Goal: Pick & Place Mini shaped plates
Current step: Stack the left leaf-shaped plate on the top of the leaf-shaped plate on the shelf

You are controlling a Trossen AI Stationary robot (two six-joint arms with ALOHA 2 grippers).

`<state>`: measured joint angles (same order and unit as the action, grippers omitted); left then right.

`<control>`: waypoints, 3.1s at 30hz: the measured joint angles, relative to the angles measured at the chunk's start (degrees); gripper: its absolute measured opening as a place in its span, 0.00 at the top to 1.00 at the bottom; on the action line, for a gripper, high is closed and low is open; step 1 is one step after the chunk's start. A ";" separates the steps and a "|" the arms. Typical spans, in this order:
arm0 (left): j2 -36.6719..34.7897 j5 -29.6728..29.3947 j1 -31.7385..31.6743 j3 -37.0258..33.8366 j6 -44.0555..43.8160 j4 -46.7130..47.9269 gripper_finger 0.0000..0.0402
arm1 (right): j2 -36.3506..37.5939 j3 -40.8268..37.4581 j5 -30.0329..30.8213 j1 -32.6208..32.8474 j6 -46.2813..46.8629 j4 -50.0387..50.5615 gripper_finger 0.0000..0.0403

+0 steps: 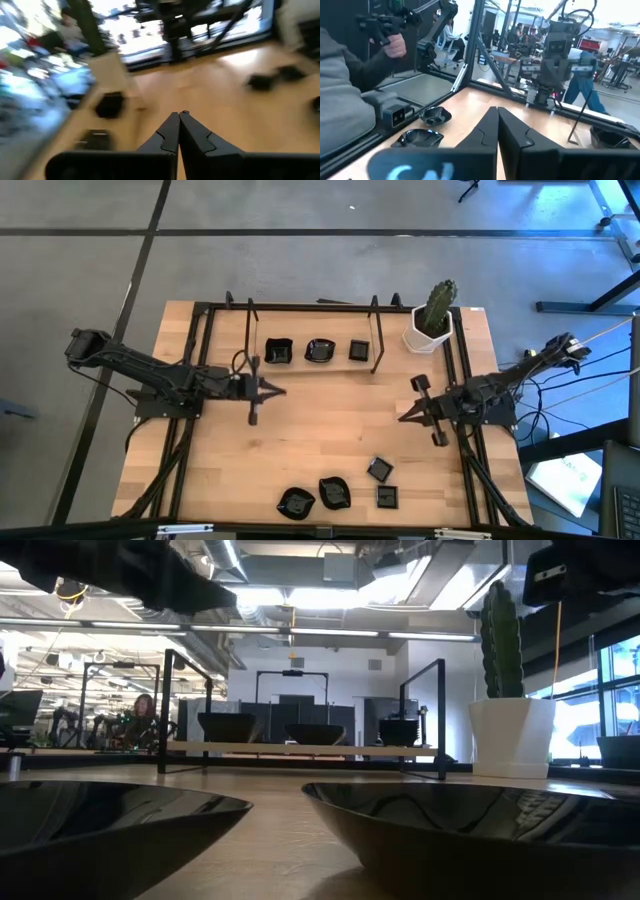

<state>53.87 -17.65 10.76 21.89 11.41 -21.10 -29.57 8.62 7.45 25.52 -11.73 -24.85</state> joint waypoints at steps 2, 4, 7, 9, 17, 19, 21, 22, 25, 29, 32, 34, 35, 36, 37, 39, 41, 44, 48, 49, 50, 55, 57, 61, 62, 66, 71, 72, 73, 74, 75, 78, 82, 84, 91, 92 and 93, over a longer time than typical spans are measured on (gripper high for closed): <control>0.00 5.62 0.02 0.00 -5.58 0.04 0.99 | 0.17 0.00 0.04 0.00 -1.39 1.27 0.98; 0.78 10.29 0.51 0.02 -10.28 -0.25 1.00 | 0.10 0.00 0.37 0.00 -2.67 2.59 0.98; 4.41 13.52 4.34 0.27 -14.47 0.43 0.99 | -0.01 0.00 0.89 0.00 -2.03 3.77 0.98; 8.91 12.97 8.64 1.61 -17.68 1.69 0.99 | -0.01 0.00 0.91 0.00 -0.79 3.75 0.98; 34.22 0.99 27.73 17.18 -28.19 11.66 0.99 | -0.01 -0.02 0.42 0.00 2.86 3.80 0.98; 38.07 -4.98 30.51 22.08 -31.28 16.84 0.99 | -0.04 -0.02 0.44 0.00 2.37 3.67 0.98; 40.46 -10.60 31.88 26.96 -35.37 22.95 0.98 | -0.04 -0.02 0.43 0.00 2.25 3.31 0.98; 41.08 -12.33 32.20 29.33 -37.08 26.32 0.98 | -0.04 -0.02 0.45 0.00 2.20 3.32 0.98; 42.18 -12.00 32.26 36.19 -41.01 35.77 0.96 | -0.04 -0.02 0.45 0.00 1.76 3.47 0.98; 43.98 -8.34 31.13 44.02 -43.65 44.21 0.90 | -0.04 -0.02 0.43 0.00 2.30 4.15 0.98; 45.52 -4.99 29.86 49.21 -43.73 45.38 0.82 | -0.06 -0.02 0.45 0.00 2.34 5.02 0.98; 46.95 -0.58 29.25 51.96 -42.83 46.48 0.77 | -0.08 -0.02 0.45 0.00 2.39 5.72 0.98; 47.94 1.01 29.04 53.26 -42.23 47.14 0.74 | -0.08 -0.02 0.45 0.00 2.43 5.96 0.98; 48.84 2.26 28.76 54.42 -41.96 47.85 0.72 | -0.08 -0.02 0.45 0.00 2.46 6.22 0.98; 49.55 3.20 28.59 55.28 -42.14 49.15 0.69 | -0.08 -0.02 0.43 0.00 2.47 6.42 0.98; 51.22 6.52 27.69 56.98 -44.76 50.96 0.65 | -0.08 -0.02 0.45 0.00 2.52 6.68 0.98; 52.59 9.47 26.61 57.65 -47.45 52.61 0.61 | -0.14 -0.02 0.43 0.00 2.73 6.78 0.98; 53.81 12.86 25.03 57.90 -49.08 52.46 0.58 | -0.21 -0.02 0.43 0.00 2.73 6.81 0.98; 54.28 15.63 23.12 57.90 -49.25 53.18 0.55 | -0.21 -0.02 0.43 0.00 2.73 7.03 0.98; 54.45 16.79 22.68 57.93 -49.31 53.03 0.54 | -0.21 -0.02 0.44 0.00 2.81 7.17 0.98; 54.59 18.10 22.30 57.94 -49.45 53.16 0.53 | -0.21 -0.02 0.43 0.00 2.93 7.27 0.98; 57.00 22.73 21.35 57.94 -47.43 54.23 0.53 | -0.22 -0.01 0.43 0.00 2.89 7.74 0.98; 58.39 23.76 21.09 57.90 -47.22 54.14 0.53 | -0.28 0.00 0.44 0.00 2.87 7.93 0.98; 60.71 24.73 20.40 57.90 -47.53 54.05 0.53 | -0.32 0.00 0.45 0.00 2.89 8.79 0.98; 61.13 24.89 20.16 57.90 -47.57 54.12 0.53 | -0.32 0.00 0.43 0.00 2.91 8.84 0.98; 61.82 25.50 19.74 57.90 -47.66 54.08 0.53 | -0.32 0.00 0.43 0.00 2.91 8.93 0.98; 61.90 25.62 19.67 57.90 -46.53 54.10 0.53 | -0.32 0.00 0.43 0.00 2.91 8.95 0.98; 61.90 25.62 19.69 57.90 -46.12 54.23 0.53 | -0.32 0.00 0.43 0.00 2.91 8.99 0.98; 61.90 25.63 19.69 57.90 -45.56 54.33 0.53 | -0.32 0.00 0.43 0.00 2.87 9.13 0.98; 62.01 25.71 19.71 57.90 -44.70 54.32 0.53 | -0.32 0.00 0.43 0.00 2.84 9.35 0.98; 62.22 25.77 19.71 57.90 -43.94 54.22 0.53 | -0.32 0.00 0.43 0.00 2.82 9.52 0.98; 62.62 25.73 19.71 57.83 -42.51 54.51 0.53 | -0.32 0.00 0.44 0.00 2.71 9.88 0.98; 63.48 25.77 19.71 57.88 -41.21 54.33 0.54 | -0.32 0.00 0.43 0.00 2.71 9.96 0.98; 63.71 25.80 19.71 57.90 -39.77 54.37 0.57 | -0.32 0.00 0.43 0.00 2.69 9.96 0.98; 63.50 25.85 19.71 57.88 -35.48 54.10 0.82 | -0.32 0.00 0.44 0.00 2.69 9.96 0.98; 63.26 25.97 19.73 57.88 -35.45 54.25 0.88 | -0.32 0.00 0.45 0.00 2.69 9.96 0.98; 63.01 26.07 19.77 57.88 -35.44 54.42 0.93 | -0.32 0.00 0.43 0.00 2.69 9.98 0.98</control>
<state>116.88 8.42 30.53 79.77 -24.03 33.32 -29.89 8.62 7.88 25.52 -9.04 -14.87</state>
